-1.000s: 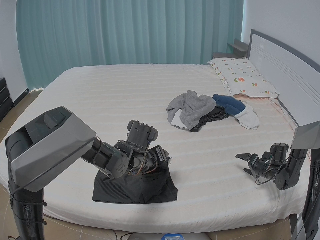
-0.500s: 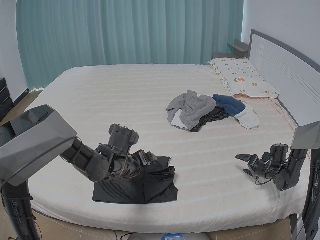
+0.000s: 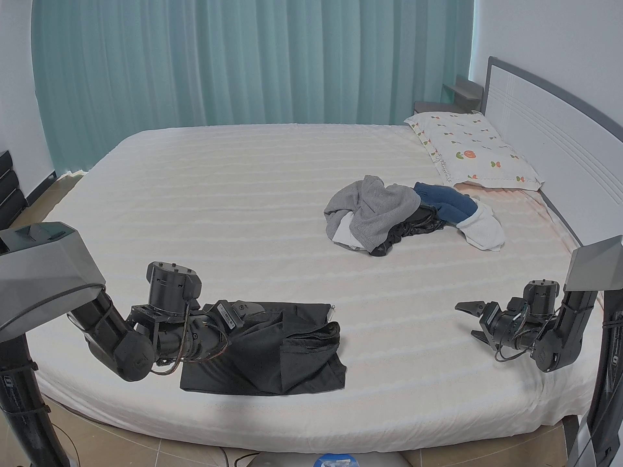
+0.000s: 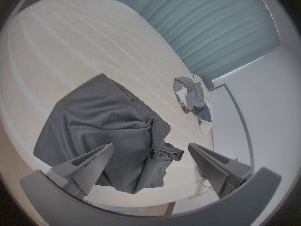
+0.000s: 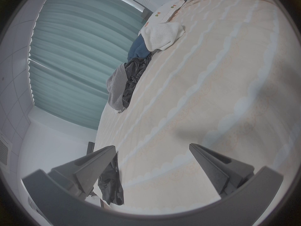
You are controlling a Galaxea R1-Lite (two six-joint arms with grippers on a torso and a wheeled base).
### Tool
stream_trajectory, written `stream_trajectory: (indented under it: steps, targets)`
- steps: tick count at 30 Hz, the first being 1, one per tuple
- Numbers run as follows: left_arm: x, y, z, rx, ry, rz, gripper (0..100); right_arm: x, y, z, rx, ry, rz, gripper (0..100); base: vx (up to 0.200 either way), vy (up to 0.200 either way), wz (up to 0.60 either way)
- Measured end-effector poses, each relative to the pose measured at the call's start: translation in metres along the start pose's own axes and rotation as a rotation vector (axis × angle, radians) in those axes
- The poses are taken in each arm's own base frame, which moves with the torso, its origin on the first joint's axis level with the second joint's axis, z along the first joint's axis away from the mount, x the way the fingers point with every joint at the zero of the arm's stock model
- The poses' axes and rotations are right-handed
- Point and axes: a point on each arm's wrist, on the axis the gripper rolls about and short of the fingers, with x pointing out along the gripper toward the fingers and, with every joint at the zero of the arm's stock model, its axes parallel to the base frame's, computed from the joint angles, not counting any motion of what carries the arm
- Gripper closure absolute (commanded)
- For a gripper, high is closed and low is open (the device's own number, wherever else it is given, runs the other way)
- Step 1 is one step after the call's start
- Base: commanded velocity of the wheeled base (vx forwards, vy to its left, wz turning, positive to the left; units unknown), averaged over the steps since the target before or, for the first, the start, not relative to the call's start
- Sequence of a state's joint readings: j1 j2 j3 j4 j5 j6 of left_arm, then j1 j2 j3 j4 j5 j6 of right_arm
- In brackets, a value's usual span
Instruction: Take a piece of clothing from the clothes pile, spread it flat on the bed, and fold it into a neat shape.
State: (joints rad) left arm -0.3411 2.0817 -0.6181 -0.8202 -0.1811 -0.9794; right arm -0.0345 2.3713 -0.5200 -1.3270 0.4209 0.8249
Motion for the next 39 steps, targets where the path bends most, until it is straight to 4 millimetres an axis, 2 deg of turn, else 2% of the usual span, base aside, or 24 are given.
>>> stream_trajectory:
  steps: [8, 15, 28, 39]
  targets:
    - [0.001, 0.017, 0.006, -0.037, -0.011, 0.048, 0, 0.0, 0.006, 0.0, -0.009, -0.008, 0.001, 0, 0.0, 0.0, 0.0]
    - [0.003, 0.021, 0.008, -0.049, -0.017, 0.061, 0, 0.004, 0.023, -0.01, -0.044, -0.046, -0.028, 0, 0.0, 0.057, 0.0]
    - [0.001, 0.036, 0.038, -0.106, -0.087, 0.068, 0, 0.016, 0.07, -0.05, -0.172, -0.05, -0.066, 0, 0.0, 0.2, 0.0]
    - [0.01, 0.046, 0.043, -0.113, -0.118, 0.059, 0, 0.031, 0.112, -0.089, -0.35, 0.008, -0.106, 0, 0.0, 0.2, 0.0]
